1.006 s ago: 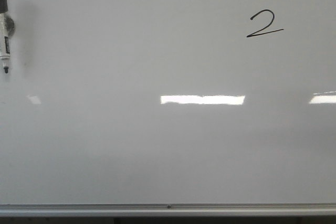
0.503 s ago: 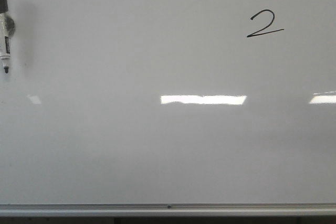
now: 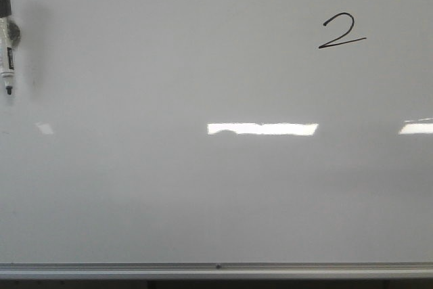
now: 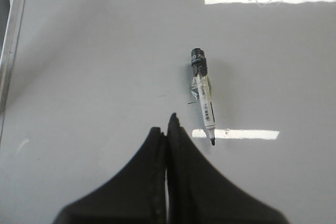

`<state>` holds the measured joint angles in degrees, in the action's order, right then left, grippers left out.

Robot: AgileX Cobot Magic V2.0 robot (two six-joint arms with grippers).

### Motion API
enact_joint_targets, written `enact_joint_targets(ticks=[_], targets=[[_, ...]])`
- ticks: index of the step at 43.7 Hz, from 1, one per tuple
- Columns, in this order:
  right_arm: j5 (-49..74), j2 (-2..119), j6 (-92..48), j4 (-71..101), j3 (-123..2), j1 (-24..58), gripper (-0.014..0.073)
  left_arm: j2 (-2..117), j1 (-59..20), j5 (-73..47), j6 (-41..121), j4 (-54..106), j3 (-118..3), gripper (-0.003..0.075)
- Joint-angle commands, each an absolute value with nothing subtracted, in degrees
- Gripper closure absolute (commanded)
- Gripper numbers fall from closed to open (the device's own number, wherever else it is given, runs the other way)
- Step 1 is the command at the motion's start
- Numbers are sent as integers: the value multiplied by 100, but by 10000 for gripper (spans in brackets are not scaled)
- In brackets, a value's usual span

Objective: Write number 2 on whiteboard

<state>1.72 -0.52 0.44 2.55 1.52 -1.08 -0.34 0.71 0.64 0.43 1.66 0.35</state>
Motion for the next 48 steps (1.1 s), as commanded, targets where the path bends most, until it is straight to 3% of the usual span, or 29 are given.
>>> enact_joint_targets(ticks=[1, 48], targets=[[-337, -176, -358, 486, 67, -108, 662, -120, 32, 544, 43, 162, 65, 741], [-498, -176, -204, 418, 67, -108, 662, -120, 32, 544, 43, 162, 65, 741]])
